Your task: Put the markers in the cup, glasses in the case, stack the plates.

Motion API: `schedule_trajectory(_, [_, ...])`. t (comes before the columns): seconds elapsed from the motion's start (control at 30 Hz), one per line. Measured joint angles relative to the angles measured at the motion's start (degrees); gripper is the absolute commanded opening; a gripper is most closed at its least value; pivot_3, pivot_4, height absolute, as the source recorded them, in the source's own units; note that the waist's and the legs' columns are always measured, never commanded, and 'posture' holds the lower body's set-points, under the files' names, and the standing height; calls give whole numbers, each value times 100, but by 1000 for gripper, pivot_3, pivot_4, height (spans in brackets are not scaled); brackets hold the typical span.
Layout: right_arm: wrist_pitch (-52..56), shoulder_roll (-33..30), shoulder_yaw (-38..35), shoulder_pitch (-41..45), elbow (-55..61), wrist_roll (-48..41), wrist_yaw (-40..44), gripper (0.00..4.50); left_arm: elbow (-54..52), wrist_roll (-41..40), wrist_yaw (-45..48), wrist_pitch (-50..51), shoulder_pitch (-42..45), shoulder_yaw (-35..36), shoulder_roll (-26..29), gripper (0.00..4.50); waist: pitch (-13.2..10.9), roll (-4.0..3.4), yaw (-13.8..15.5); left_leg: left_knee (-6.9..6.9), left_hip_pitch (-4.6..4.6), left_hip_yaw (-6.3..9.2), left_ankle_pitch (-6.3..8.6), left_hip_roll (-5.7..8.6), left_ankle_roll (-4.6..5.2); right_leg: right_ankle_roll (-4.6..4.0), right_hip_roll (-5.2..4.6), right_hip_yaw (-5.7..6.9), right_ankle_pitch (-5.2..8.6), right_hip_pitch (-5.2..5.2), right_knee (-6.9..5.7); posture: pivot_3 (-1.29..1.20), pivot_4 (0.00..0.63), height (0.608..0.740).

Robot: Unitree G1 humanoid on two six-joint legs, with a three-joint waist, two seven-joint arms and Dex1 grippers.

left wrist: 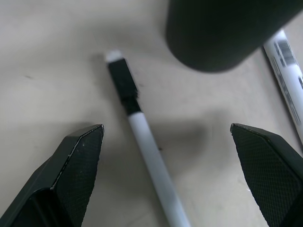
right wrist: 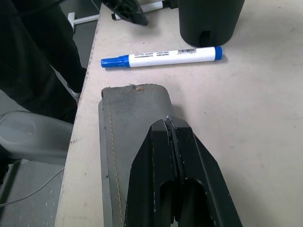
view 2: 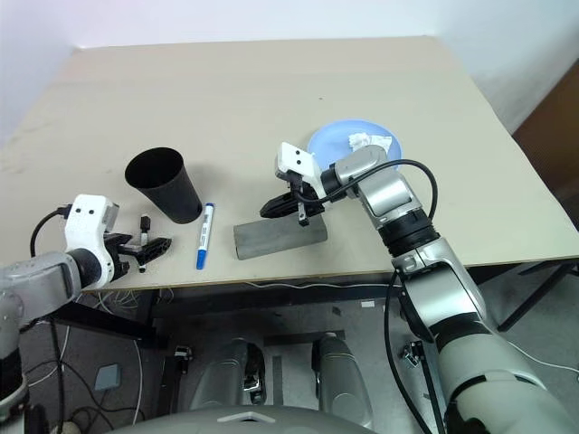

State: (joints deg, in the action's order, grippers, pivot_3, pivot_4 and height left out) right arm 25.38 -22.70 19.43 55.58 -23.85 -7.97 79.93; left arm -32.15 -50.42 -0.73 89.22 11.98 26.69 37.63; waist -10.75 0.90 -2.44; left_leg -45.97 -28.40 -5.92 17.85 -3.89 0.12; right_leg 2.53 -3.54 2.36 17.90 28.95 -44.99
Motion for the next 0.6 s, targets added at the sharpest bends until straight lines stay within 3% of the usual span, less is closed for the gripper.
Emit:
schedule_trajectory(0.23, [-94,3,0,5,-161,69,-109,20,298,-165,-638,265,188,197,-69,4500,0,0,-12,1,8,4,-8,-3,-14,-3,-3,-1,1,0,-11,0,150,670])
schedule_trajectory(0.6, [-142,37,0,79,-391,149,-357,20,863,-1183,-1622,263,392,335,31,4500,1,0,1,-2,14,9,-12,-5,-22,-21,-9,-6,9,-4,-19,0,150,670])
